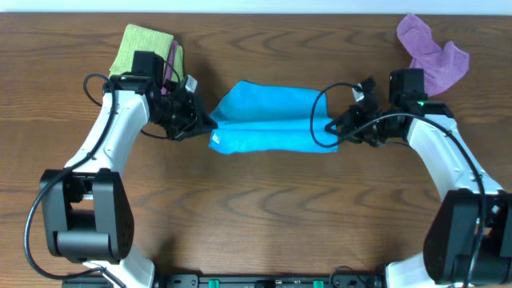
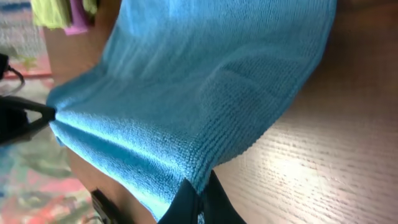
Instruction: Fold the cloth
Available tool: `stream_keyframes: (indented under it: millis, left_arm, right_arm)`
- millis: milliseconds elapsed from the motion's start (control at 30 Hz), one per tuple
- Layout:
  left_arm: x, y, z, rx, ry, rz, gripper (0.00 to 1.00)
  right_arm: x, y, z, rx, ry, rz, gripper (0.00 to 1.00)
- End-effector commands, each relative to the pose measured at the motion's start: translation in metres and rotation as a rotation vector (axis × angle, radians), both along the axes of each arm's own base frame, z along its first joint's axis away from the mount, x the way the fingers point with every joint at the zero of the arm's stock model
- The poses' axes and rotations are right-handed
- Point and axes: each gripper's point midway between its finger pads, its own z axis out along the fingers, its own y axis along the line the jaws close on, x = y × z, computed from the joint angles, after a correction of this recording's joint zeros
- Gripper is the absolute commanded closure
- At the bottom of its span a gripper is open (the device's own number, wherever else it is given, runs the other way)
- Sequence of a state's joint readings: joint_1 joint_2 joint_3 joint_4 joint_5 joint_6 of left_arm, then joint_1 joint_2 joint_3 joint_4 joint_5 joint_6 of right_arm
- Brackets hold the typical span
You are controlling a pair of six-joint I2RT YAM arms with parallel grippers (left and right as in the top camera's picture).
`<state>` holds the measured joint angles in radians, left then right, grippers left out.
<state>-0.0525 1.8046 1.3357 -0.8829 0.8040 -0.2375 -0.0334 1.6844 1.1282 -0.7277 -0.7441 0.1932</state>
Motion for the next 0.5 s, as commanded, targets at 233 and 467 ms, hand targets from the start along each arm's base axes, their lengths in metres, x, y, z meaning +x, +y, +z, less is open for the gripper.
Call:
stream_keyframes:
  millis: [233, 467]
  left_arm:
    - [-0.033, 0.007, -0.020, 0.104, 0.045, -0.112, 0.94]
    - [-0.073, -0.001, -0.045, 0.122, 0.127, -0.160, 0.94]
  right_arm:
    - [-0.047, -0.008, -0.022, -0.057, -0.014, 0.052, 0.99]
    - [-0.083, -0.007, -0.041, -0.051, 0.039, 0.043, 0.98]
